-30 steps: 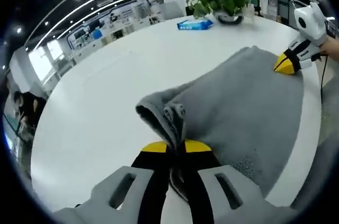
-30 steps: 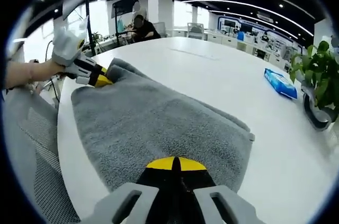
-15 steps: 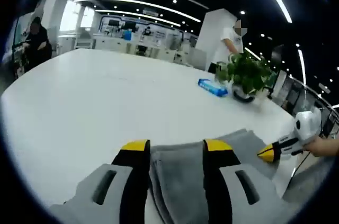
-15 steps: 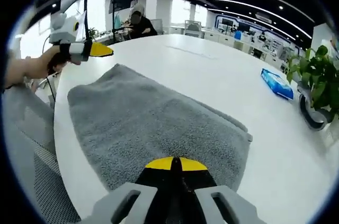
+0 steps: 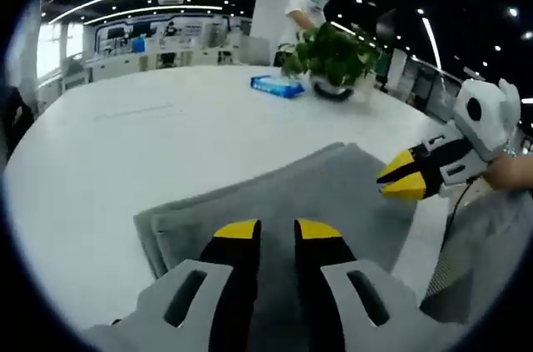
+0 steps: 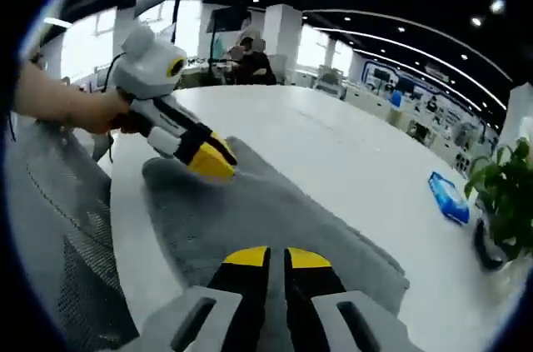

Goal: Open the folded towel by lifting each exposed corner and separating the folded layers until the towel lies flat within the target outline without major curled edges

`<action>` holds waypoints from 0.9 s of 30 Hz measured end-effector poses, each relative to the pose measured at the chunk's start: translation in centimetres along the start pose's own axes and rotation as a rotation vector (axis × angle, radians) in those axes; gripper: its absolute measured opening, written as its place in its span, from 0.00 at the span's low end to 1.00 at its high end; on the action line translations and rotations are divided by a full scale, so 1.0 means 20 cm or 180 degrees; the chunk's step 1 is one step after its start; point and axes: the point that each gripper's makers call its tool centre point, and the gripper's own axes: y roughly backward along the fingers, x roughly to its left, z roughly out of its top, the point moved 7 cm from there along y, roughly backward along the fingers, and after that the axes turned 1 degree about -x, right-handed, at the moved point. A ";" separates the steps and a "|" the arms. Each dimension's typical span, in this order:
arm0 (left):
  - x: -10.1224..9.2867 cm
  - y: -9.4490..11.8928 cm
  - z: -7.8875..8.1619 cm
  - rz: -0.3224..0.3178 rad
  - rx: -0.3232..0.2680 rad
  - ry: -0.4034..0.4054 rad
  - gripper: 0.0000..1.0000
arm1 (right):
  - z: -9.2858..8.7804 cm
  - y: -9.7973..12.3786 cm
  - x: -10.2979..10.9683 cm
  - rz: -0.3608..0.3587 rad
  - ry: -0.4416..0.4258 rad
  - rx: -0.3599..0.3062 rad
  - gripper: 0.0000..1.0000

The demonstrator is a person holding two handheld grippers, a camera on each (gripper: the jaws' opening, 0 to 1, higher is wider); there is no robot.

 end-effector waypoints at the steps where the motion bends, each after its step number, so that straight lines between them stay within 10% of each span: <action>1: 0.00 -0.01 -0.01 0.0013 0.0041 -0.0041 0.10 | 0.00 -0.02 0.03 0.0070 0.0077 0.0038 0.03; 8: 0.00 -0.04 -0.09 0.0005 0.0302 0.0029 0.00 | -0.03 -0.09 0.16 0.0493 0.0208 0.0153 0.00; 11: 0.01 -0.05 -0.11 -0.0017 0.0341 0.0094 0.00 | -0.05 -0.10 0.15 0.0566 -0.0297 0.0097 0.00; 18: -0.02 -0.06 -0.11 0.0083 0.0418 -0.0624 0.00 | -0.07 -0.10 0.12 0.0667 -0.0639 0.0069 0.00; 27: -0.03 -0.04 -0.11 0.0158 0.0577 -0.0771 0.00 | -0.08 -0.10 0.11 0.0658 -0.0565 0.0134 0.00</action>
